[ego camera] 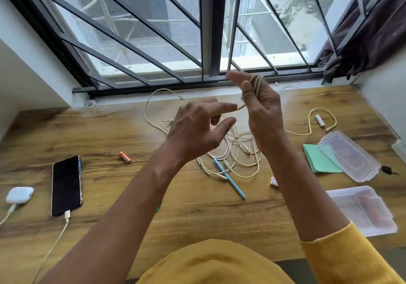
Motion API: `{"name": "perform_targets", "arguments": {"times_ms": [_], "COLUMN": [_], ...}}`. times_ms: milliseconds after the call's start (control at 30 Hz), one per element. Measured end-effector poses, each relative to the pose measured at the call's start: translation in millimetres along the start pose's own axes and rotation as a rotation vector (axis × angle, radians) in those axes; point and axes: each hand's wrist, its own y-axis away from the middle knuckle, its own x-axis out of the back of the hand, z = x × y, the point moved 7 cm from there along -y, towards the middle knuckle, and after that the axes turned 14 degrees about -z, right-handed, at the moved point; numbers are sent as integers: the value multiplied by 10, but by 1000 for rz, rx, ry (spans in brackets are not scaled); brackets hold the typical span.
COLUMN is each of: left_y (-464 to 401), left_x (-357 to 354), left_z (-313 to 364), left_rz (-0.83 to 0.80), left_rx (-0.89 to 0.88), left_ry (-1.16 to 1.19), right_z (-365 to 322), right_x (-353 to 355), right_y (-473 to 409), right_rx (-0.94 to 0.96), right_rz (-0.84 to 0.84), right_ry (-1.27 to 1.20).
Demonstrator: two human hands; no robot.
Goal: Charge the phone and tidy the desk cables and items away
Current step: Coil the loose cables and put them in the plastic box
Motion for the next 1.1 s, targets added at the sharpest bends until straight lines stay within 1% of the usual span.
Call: {"name": "perform_targets", "arguments": {"times_ms": [67, 100, 133, 200, 267, 333, 400, 467, 533, 567, 633, 700, 767, 833, 967, 1033, 1100], "left_y": [-27, -38, -47, -68, -97, -125, -152, -172, -155, -135, -84, -38, -4, 23, 38, 17, 7], "left_x": [132, 194, 251, 341, 396, 440, 482, 513, 529, 517, 420, 253, 94, -28, -72, -39, 21], "left_z": [62, 88, 105, 122, 123, 125, 107, 68, 30, 10, -31, -54, -20, 58, 175, 182, 179], "left_rz": [35, 54, 71, 89, 82, 73, 78, 98, 154, 178, 175, 117, 39, -34, -113, -116, -107], "left_rx": [-27, -44, -54, -54, -56, -78, -102, -105, -86, -69, -13, 54, 75, 51, -18, -35, -51], "left_ry": [-4, 6, 14, 13, -4, -18, 1, 58, 103, 115, 127, 130, 111, 103, 30, -36, -79], "right_z": [71, 99, 129, 129, 60, 11, -31, -92, -209, -286, -405, -422, -387, -317, -126, -45, 17], "right_x": [-8, -6, -11, -70, -177, -290, -352, -351, -326, -298, -195, -100, -42, -5, -32, -80, -150], "right_y": [26, 33, 34, 50, 75, 102, 140, 177, 196, 175, 92, 24, -21, -30, 17, 63, 98], "right_rx": [-18, -31, -50, -81, -126, -182, -200, -198, -171, -123, -8, 48, 67, 63, 24, -1, -32], "right_rz": [4, -1, -24, -109, -228, -384, -513, -581, -599, -588, -505, -394, -304, -232, -75, -46, -63], "right_ry": [243, 325, 357, 311, 181, 15, -197, -455, -732, -878, -1112, -1211, -1117, -921, -391, -145, 132]}}
